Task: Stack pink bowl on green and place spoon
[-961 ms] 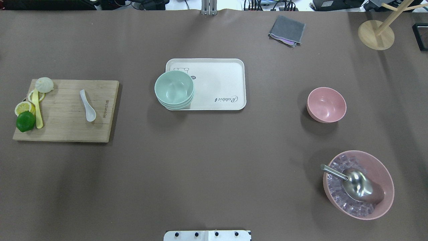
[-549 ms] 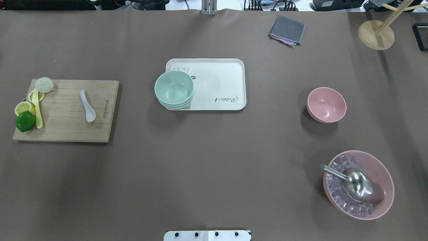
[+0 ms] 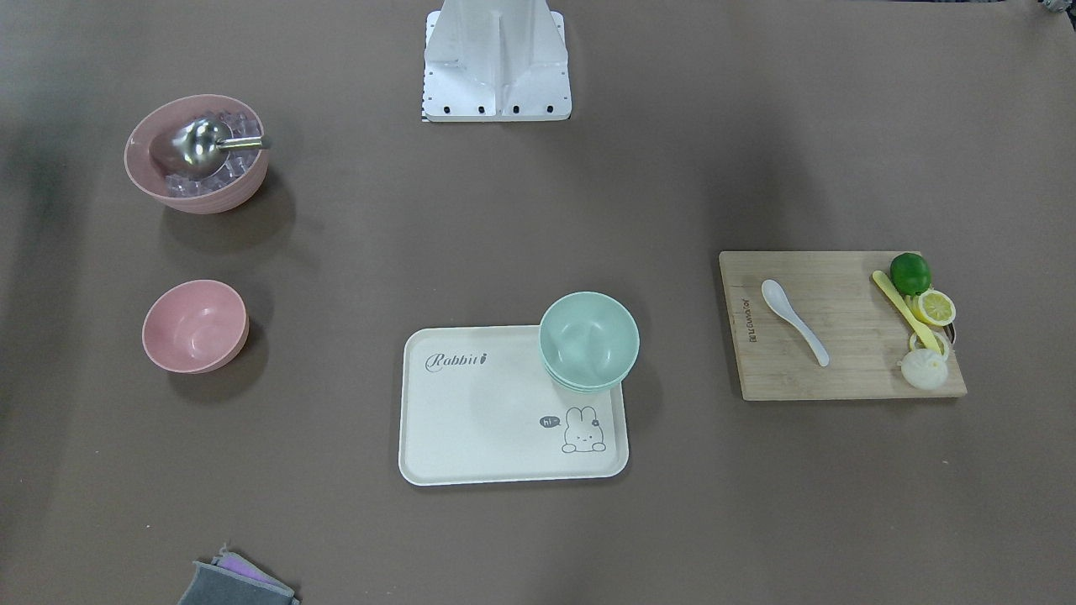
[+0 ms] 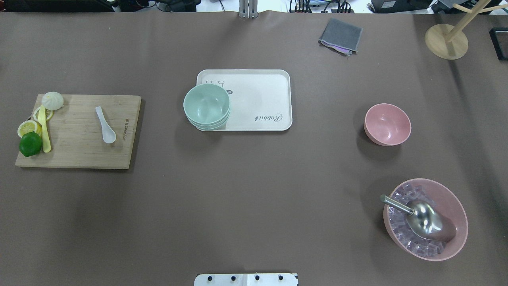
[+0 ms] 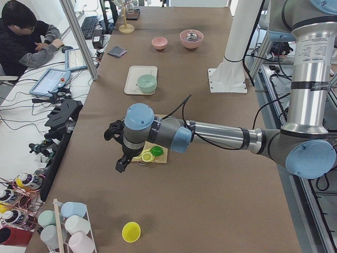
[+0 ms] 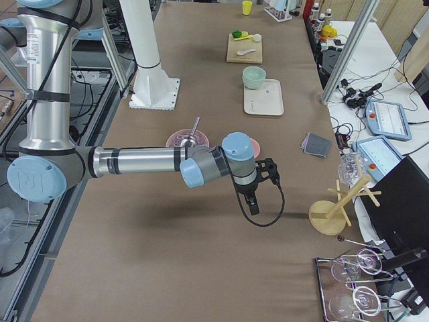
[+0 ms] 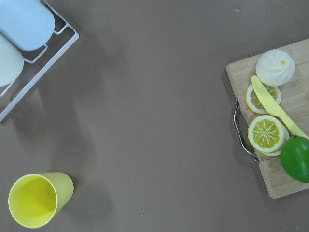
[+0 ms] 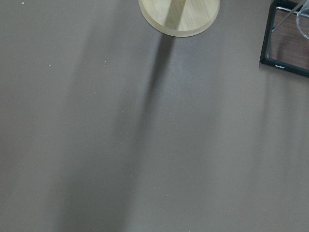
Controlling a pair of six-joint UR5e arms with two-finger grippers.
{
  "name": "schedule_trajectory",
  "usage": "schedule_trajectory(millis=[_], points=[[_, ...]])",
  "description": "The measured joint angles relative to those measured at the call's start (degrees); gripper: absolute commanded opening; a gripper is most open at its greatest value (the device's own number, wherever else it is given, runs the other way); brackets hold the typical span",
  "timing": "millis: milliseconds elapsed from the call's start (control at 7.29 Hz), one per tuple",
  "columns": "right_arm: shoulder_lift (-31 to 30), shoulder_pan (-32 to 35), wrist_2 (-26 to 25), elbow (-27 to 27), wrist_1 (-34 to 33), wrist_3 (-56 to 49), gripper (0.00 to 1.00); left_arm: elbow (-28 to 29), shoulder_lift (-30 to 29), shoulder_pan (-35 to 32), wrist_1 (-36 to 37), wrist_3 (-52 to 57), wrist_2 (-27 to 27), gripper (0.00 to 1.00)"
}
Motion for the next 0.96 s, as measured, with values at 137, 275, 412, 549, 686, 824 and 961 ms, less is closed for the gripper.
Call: schedule_trajectory(millis=[137, 275, 412, 549, 686, 824, 961], points=[[-1.20, -0.01, 0.03, -1.53, 2.65, -0.16, 1.00, 1.86, -1.55, 0.59, -3.07, -1.40, -0.08, 0.99], [-1.55, -0.01, 0.08, -3.58, 5.72, -0.08, 1.00, 2.77, -2.27, 1.66, -4.87, -2.14, -0.14, 0.99], [-0.96, -0.42, 0.19, -5.03, 8.59, 1.11, 1.00, 3.22, -2.71, 3.40, -6.79, -2.62, -0.13, 0.99], [0.35, -2.43, 0.27, -5.68, 9.99, 5.15, 1.00, 3.39, -3.22, 5.37, -8.43, -3.16, -0.13, 0.99], [1.98, -5.99, 0.15, -5.99, 10.56, 11.60, 1.00, 3.48, -3.78, 7.16, -9.24, -3.77, -0.07, 0.99], [3.89, -10.33, -0.18, -6.11, 10.78, 19.69, 1.00, 3.51, -4.14, 8.51, -9.56, -4.26, 0.00, 0.99], [5.73, -14.78, -1.16, -5.98, 10.91, 28.24, 1.00, 3.44, -4.27, 9.19, -9.68, -4.79, 0.01, 0.99]])
